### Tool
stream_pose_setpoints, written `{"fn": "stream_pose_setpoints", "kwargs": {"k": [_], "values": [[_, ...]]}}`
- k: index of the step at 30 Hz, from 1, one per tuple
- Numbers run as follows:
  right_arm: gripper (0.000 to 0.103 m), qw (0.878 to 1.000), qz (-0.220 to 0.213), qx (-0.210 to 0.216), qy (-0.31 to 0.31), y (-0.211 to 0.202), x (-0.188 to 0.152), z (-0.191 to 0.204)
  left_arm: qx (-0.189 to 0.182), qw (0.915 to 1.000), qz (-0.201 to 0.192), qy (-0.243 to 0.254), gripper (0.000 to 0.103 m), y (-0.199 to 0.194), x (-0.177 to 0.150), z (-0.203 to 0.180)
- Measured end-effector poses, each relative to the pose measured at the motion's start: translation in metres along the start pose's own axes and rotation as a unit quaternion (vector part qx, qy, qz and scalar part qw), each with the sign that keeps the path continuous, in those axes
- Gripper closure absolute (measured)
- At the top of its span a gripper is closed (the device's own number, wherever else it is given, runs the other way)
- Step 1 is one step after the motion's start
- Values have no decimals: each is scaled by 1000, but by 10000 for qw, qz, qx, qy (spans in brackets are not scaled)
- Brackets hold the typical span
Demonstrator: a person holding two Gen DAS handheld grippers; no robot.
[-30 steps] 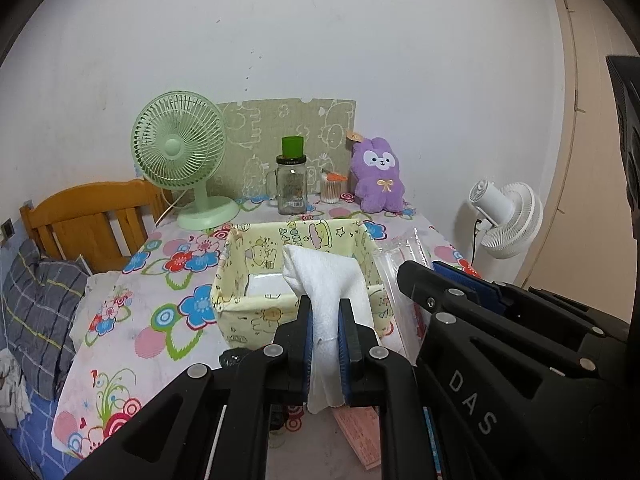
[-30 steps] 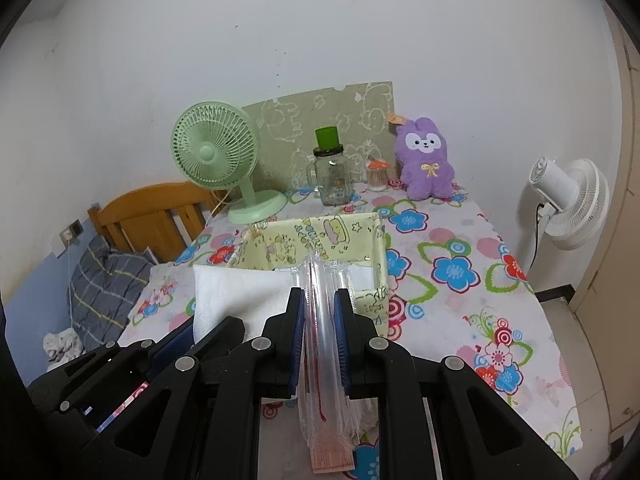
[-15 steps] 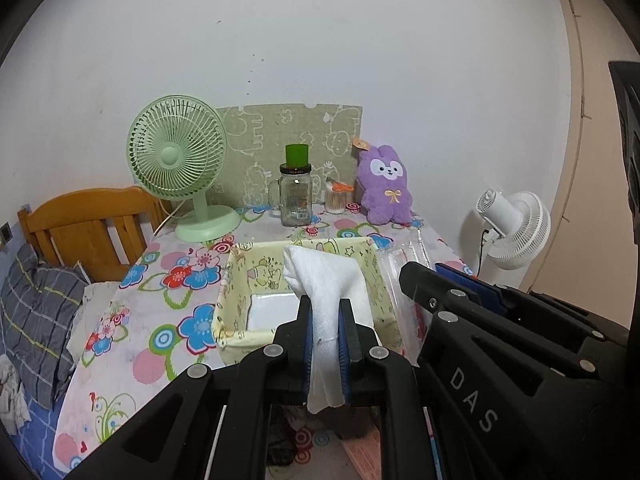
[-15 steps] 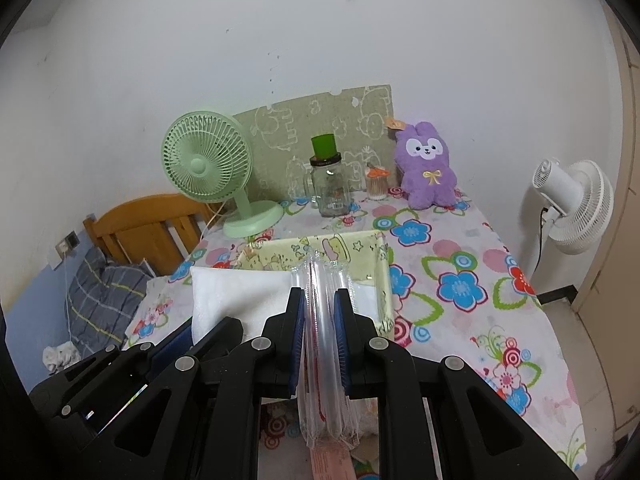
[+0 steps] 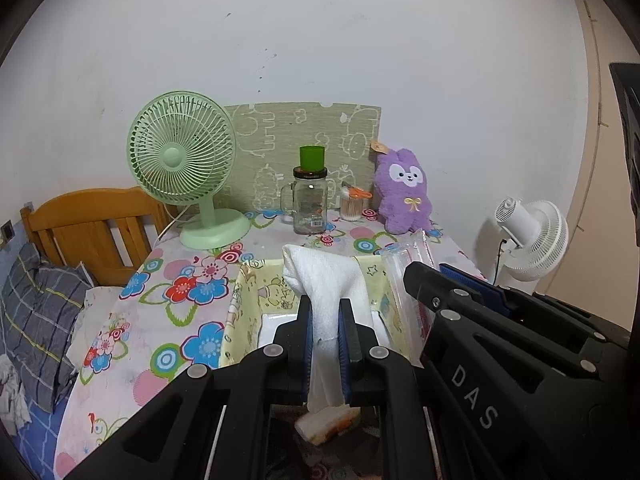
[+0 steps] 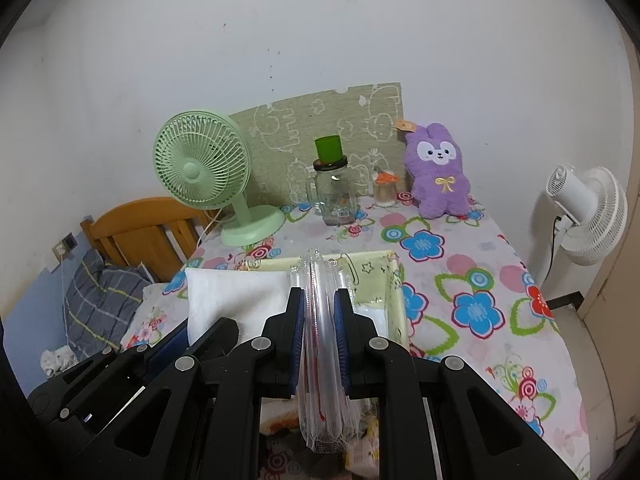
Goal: Organize soft objects
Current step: 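Lift the white towel with the left tool while the right tool lifts the straw pack toward the box, then lower the towel into the box with the left tool while the right tool drops the straw pack inside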
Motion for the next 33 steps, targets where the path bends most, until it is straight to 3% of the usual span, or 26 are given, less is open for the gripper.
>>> {"fn": "stream_pose_setpoints", "kwargs": {"k": [20,33], "values": [[85,9994,326,-5,108,67,10,-12,76,9994,337,-51,94,65,9,12],[85,9969,713,69,318,111,-1,-19,404,9974,600,53,92,102,-1,23]]}}
Point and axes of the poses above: each gripper's, at about its wrist camera, not at the fingertips, and y roughly the way its jaws point, z to its left, x to its top, the point moved 6 cm from there along y, roughly the way its jaws point, and after that the axes turned 5 degrees about -y, right-handed, at the moved point
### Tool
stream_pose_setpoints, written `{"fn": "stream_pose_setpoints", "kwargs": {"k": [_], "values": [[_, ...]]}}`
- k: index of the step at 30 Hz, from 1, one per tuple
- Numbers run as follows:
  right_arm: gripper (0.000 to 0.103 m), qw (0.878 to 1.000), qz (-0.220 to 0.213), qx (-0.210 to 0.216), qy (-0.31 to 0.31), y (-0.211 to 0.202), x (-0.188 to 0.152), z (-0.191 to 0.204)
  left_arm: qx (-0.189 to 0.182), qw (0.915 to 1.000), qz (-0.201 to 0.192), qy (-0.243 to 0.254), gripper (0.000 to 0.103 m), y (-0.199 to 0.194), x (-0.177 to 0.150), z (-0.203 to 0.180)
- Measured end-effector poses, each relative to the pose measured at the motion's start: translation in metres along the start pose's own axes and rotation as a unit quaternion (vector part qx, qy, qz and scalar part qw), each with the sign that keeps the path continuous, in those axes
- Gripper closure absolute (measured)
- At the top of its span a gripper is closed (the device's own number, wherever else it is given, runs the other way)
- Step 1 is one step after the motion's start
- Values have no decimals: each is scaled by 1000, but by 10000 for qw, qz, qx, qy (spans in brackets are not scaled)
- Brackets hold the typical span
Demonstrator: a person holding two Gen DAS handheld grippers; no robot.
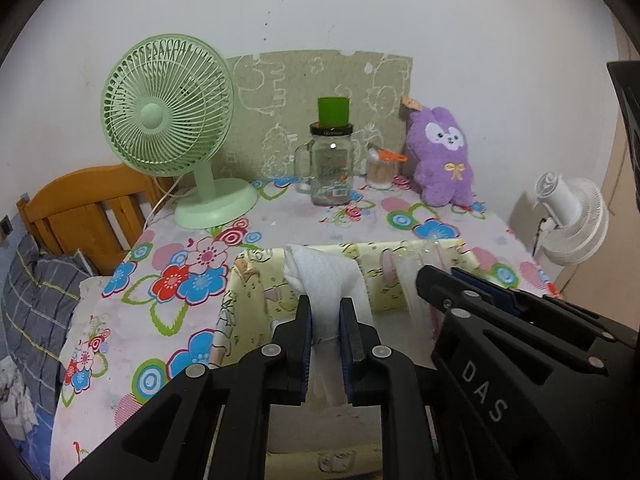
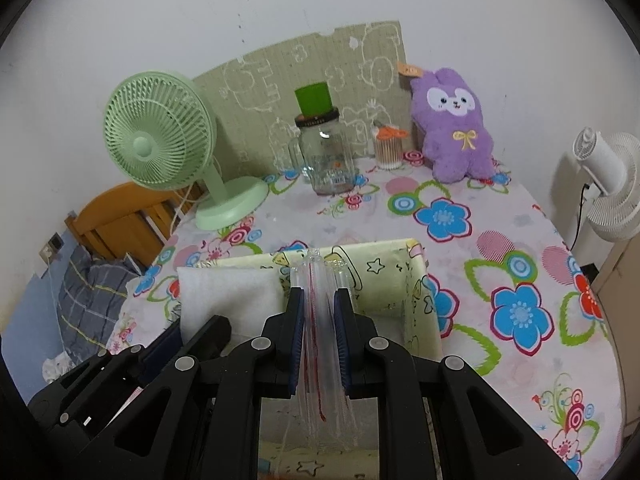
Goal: Organize soft objects
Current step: 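Lower the towel into the box with the left tool while the right tool drops the straw pack inside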
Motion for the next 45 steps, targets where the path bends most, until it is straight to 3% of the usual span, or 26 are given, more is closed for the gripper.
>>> {"fn": "stream_pose_setpoints", "kwargs": {"k": [4,7,18,29,32,45], "values": [[85,9999,145,14,12,12,-5,0,90,9999,125,2,89,9,-4,5],[85,9998,177,-66,-8,18,-7,0,79,9997,212,-15,76,14,-7,8],[84,9991,325,-263,-59,31,-12,-1,144,9990,412,-120,48,26,-12,15],[83,9987,492,-79,-76,29,-13,-2,37,9989,452,-127,42,19,-13,14],[83,9987,487,-74,-91,25,-12,-3,86,9992,385,-101,34,14,-12,15],[82,9989,318,-277,-195,-4,-10,-2,60,9996,265,-85,19,-6,-8,16]]}}
Point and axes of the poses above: each gripper's, at about its wrist camera, not at the fingertips, and y roughly the way its jaws point, z to its left, x to its top, the point moved 6 cm from there along y, roughly the way its jaws point, and after that the axes turned 5 degrees about -y, right-handed, at the moved point
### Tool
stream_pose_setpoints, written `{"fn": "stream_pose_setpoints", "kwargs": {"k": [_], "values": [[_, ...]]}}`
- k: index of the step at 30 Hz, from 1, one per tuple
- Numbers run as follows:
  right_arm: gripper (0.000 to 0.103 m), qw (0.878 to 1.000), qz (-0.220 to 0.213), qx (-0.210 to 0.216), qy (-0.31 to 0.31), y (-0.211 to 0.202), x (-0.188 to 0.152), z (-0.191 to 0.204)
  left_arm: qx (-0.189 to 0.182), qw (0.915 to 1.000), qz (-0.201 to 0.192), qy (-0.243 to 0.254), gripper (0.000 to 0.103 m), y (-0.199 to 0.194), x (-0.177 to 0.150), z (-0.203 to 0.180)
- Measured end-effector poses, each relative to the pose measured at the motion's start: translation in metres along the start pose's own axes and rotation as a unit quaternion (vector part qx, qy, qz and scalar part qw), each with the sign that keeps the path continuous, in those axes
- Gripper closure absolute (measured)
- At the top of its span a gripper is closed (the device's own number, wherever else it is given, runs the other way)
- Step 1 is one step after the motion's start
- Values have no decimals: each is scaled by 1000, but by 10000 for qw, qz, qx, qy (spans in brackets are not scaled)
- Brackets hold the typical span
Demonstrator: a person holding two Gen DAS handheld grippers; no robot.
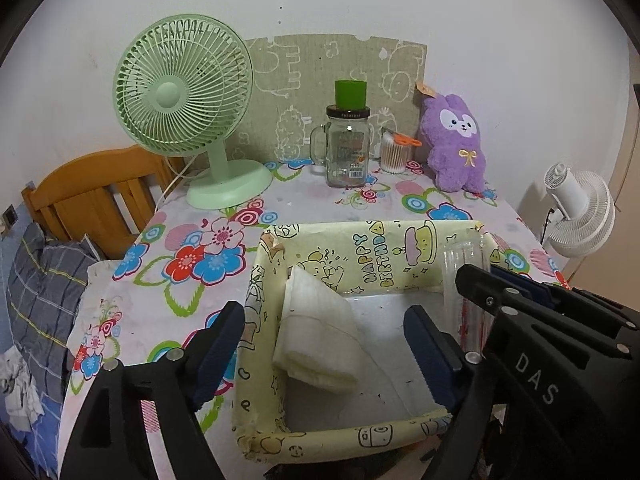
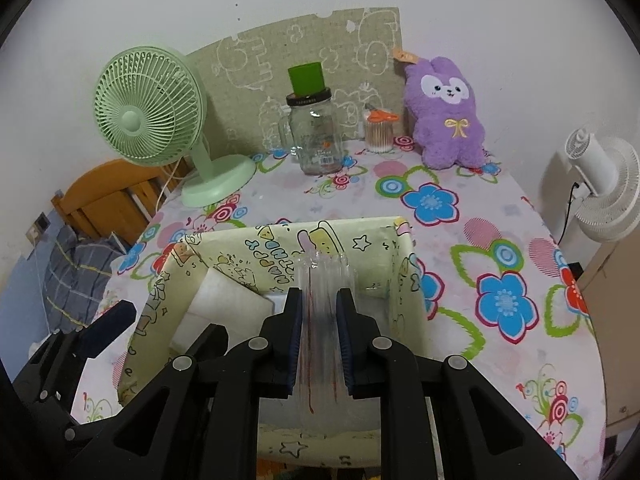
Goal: Organize soft objects
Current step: 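Lower the towel into the box with the left tool while the right tool drops the straw pack inside, then move both tools back toward the remaining items in front of the box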
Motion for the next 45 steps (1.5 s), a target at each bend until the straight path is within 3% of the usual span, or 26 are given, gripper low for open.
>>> {"fn": "stream_pose_setpoints", "kwargs": {"k": [7,10,11,12,14,22,33,45], "values": [[81,10000,-62,7,-19,-14,-1,0,16,10000,-80,46,16,-13,0,-1],[72,9999,-114,-47,-77,-20,-1,0,44,9999,-114,35,14,-18,1,1],[57,9998,-156,-67,-99,-23,0,0,27,9999,-137,25,12,-21,1,2],[33,9997,-205,-67,-117,-26,0,1,8,9999,-173,7,11,-24,2,2],[19,9986,-468,-136,-185,-38,1,2,5,9997,-235,-3,10,-30,3,3],[17,9963,-716,-219,-416,-66,3,10,3,9991,-412,52,6,-54,3,0],[0,9916,-1142,-246,-558,-118,-5,17,-208,9966,-785,165,0,-102,-2,-10],[0,9891,-1330,-223,-592,-161,-27,20,-250,9949,-966,143,0,-140,-21,-16]]}}
Point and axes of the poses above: each gripper's, at about its wrist camera, not at the fingertips, and y roughly the way its jaws point, z to its left, x to its top, the point moved 6 cm from there along y, roughly the way its jaws point, and after that the axes turned 5 degrees about -y, right-handed, at the moved point
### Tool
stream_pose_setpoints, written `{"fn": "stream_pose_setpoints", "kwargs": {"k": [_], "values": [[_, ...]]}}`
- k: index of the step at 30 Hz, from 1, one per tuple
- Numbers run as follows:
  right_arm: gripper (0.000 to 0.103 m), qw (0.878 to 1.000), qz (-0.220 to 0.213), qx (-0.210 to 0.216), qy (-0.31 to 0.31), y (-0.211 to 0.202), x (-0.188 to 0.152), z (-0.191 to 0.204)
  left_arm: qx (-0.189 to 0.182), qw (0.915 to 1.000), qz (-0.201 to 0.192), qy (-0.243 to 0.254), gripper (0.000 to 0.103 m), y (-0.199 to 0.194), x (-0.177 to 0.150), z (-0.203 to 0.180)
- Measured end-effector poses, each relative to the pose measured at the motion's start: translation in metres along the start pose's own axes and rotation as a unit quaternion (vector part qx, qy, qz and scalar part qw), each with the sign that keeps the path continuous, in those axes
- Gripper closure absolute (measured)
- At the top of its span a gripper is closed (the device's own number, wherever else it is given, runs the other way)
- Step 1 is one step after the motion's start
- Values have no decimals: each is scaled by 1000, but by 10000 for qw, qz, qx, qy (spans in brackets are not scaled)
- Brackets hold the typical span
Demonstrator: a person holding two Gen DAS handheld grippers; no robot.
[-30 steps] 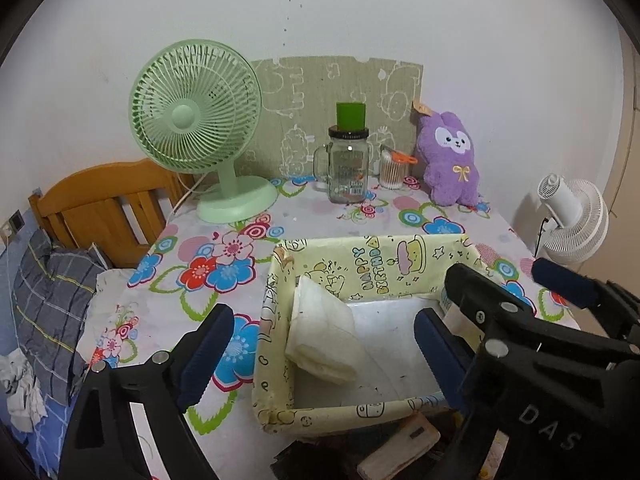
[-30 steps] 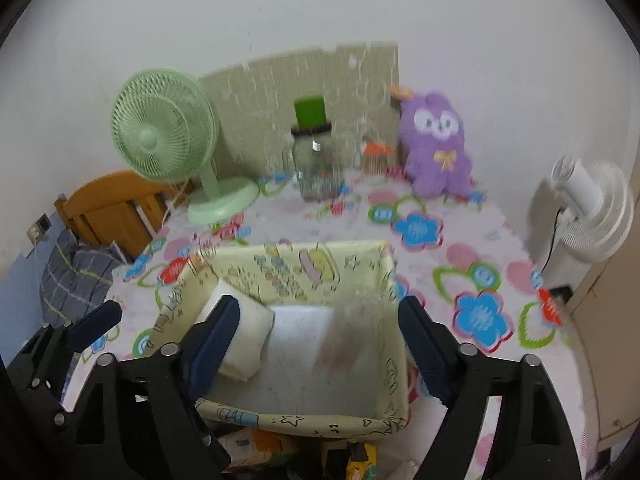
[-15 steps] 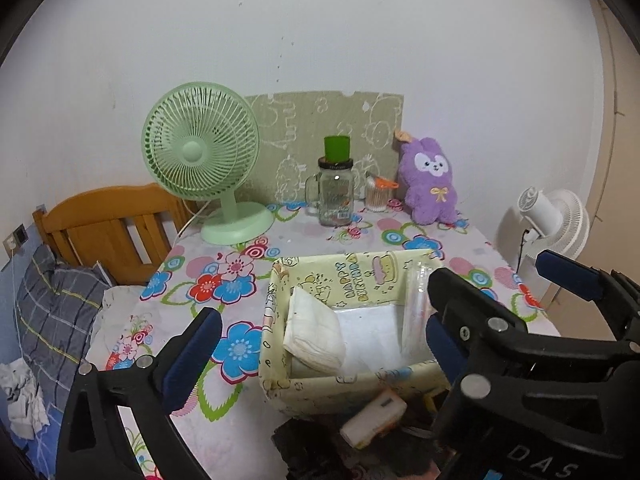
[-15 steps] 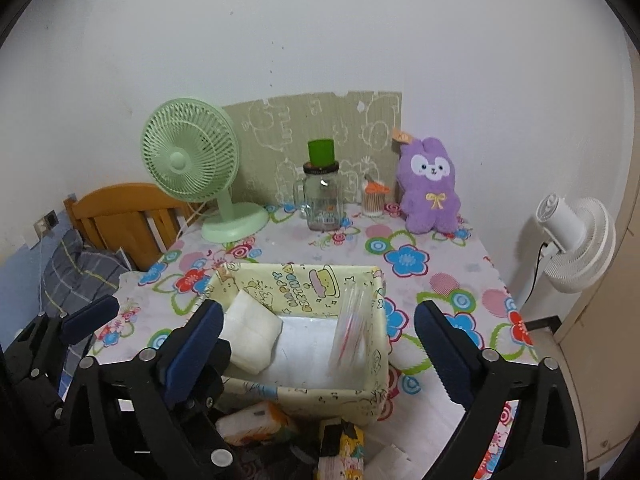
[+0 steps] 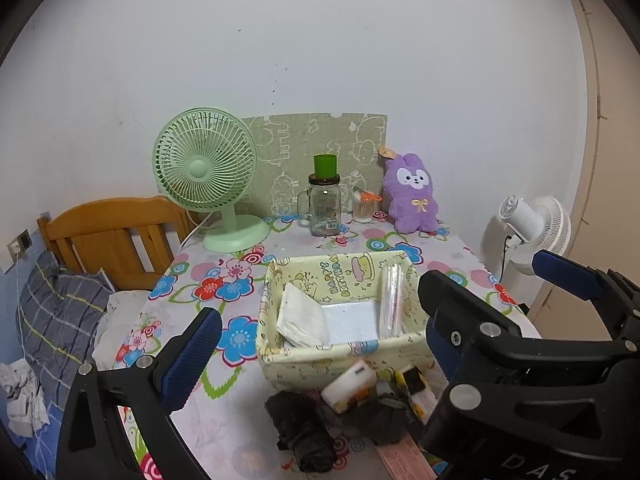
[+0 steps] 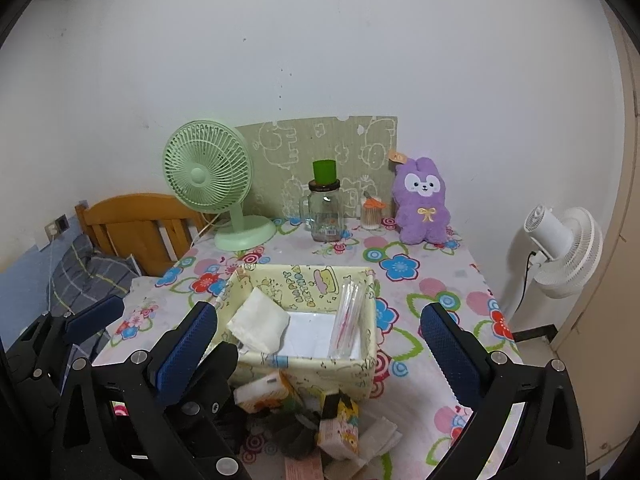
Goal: Organize soft objects
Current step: 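Move both tools back toward the remaining items in front of the box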
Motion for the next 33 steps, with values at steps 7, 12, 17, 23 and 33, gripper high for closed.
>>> {"fn": "stream_pose_setpoints", "kwargs": {"k": [7,12,17,23,33], "values": [[0,10000,-8,26,30,-19,-17,0,-109,9999,-46,59,0,-14,-17,-9],[0,9988,-112,-483,43,-30,-29,-4,-144,9998,-83,64,0,-21,-31,-13],[0,9992,-58,-392,26,-30,-47,-3,-100,9999,-26,-24,0,-18,-50,-12],[1,9992,50,-392,-44,-23,-69,1,-24,9999,143,-51,0,-7,-72,-10],[11,9992,252,-300,33,-6,-98,1,56,9994,324,-129,1,9,-100,-7]]}}
Point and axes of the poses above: each gripper's, at about its wrist camera, not at the fingertips, and y roughly the way its jaws point, z to its left, x to its top, the point moved 6 cm from there along y, roughly the way its jaws point, and after that the axes turned 5 degrees about -y, right-handed, at the moved point
